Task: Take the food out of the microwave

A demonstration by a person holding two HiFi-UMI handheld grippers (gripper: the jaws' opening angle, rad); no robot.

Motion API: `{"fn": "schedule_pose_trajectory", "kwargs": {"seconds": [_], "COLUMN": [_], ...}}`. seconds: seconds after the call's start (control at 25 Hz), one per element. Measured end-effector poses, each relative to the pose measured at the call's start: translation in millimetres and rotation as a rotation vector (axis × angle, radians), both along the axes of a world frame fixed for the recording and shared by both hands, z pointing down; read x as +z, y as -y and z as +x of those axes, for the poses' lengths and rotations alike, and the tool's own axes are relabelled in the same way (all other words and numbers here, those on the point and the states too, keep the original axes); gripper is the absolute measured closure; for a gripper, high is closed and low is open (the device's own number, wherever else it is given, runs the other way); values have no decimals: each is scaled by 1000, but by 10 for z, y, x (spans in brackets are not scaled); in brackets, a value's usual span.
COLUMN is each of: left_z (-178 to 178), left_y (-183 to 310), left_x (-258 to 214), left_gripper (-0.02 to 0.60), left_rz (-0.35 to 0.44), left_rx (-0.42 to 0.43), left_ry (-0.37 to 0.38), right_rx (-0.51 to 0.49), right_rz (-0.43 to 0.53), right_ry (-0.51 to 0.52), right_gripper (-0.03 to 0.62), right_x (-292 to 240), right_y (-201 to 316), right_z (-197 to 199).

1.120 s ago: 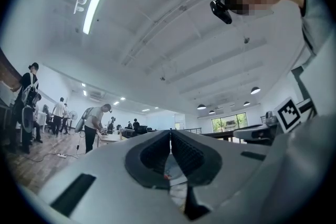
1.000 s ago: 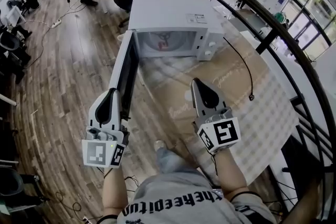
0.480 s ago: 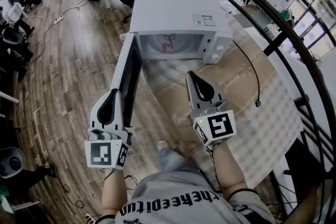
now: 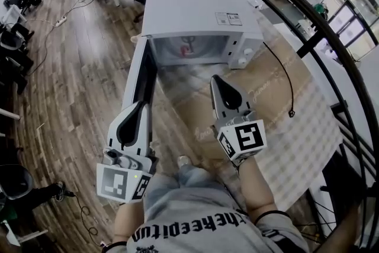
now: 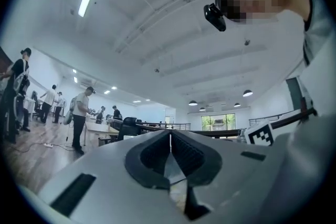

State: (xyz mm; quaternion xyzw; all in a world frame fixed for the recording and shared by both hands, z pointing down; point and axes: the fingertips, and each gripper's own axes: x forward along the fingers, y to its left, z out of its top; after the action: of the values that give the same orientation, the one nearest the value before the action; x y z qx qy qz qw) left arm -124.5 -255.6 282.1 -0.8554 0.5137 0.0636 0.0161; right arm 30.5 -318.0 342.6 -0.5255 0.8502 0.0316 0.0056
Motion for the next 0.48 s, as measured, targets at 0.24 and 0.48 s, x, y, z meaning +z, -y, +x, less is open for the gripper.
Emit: {"fn": "schedule_pose_trajectory", "kwargs": {"seconds": [0.24, 0.48], "left_z": [168, 176], "left_y": [113, 192], "left_x": [48, 112], "left_gripper": [571, 571], "left_rz": [-4, 2], "left_rx": [81, 91], "left_ry": [-47, -62], "right_rx": [23, 18], "right_rz": [-12, -31], "right_ry": [22, 12], "right_gripper": [589, 589], "right_x": [-119, -108], "right_y": [69, 267], "right_z": [-48, -140]}}
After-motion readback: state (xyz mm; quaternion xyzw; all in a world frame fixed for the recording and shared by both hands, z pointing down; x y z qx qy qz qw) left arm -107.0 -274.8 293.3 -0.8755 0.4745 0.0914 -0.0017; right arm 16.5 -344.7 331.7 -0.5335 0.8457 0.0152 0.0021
